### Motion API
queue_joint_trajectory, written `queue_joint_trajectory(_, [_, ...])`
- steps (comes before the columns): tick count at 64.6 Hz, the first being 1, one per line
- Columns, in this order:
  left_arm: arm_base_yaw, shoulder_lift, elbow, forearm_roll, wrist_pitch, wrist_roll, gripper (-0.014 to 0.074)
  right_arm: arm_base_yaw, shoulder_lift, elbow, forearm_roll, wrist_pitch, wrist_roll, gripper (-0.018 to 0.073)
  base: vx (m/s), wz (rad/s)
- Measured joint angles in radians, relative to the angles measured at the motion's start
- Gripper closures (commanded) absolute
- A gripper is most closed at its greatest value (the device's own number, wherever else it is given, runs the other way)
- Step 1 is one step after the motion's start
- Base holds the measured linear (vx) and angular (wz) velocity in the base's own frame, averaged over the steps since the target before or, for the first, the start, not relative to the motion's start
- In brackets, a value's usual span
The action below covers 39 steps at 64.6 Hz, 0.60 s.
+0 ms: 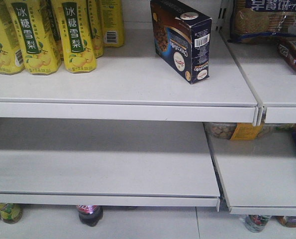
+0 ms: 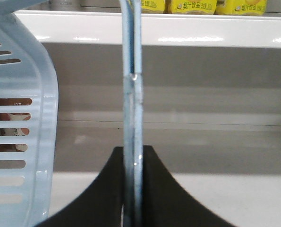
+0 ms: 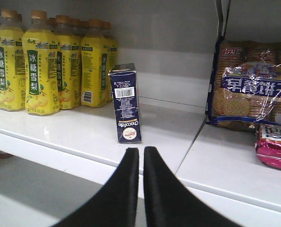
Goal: Left arm holds basket, right arm returns cookies
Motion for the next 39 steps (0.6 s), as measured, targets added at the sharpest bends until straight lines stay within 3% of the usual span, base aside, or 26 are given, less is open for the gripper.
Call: queue_joint_trajectory(39, [0.000,0.000,0.000,0.000,0.001,0.004,0.0596,0.000,0.000,0.000,0.000,0.000,0.000,0.0565,0.00,0.00])
